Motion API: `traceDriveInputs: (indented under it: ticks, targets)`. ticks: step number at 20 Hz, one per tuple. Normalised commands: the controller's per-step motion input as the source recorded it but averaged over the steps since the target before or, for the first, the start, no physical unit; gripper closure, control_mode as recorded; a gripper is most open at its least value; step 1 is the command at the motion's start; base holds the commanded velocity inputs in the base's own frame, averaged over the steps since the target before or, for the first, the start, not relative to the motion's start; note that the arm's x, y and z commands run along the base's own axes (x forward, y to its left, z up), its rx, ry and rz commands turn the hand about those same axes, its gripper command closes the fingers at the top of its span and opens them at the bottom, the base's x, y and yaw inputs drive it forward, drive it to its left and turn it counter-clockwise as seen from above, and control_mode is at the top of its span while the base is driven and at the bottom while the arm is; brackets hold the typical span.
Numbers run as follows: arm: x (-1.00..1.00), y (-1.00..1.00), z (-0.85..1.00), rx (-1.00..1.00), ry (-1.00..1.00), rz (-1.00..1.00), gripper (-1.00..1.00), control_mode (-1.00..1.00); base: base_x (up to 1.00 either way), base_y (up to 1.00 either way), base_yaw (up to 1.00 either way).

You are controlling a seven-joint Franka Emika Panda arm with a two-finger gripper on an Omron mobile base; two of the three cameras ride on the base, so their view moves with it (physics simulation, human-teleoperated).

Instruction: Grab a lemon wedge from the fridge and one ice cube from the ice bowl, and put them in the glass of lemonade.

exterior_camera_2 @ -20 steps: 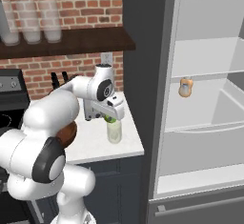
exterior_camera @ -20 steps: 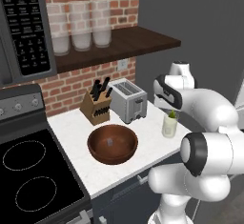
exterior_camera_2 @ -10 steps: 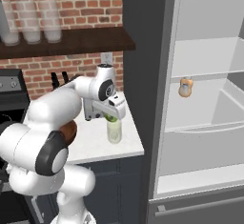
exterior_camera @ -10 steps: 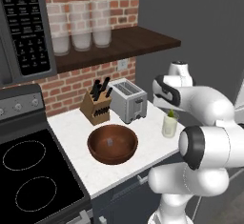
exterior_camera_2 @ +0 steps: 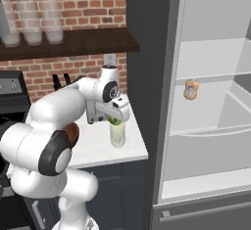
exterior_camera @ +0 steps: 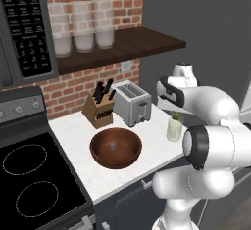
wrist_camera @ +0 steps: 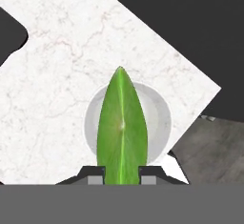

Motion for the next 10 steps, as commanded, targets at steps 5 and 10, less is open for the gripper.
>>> traceDriveInputs:
  ticks: [5,10]
  targets:
    - [-0.1,-0.01,-0.19,0.0,-0.09,0.0,1.0,-1.0,0.0,0.0,0.0]
    - [-0.15,0.0,-0.07,0.0,-0.16,0.0,1.0,-1.0,0.0,0.0,0.0]
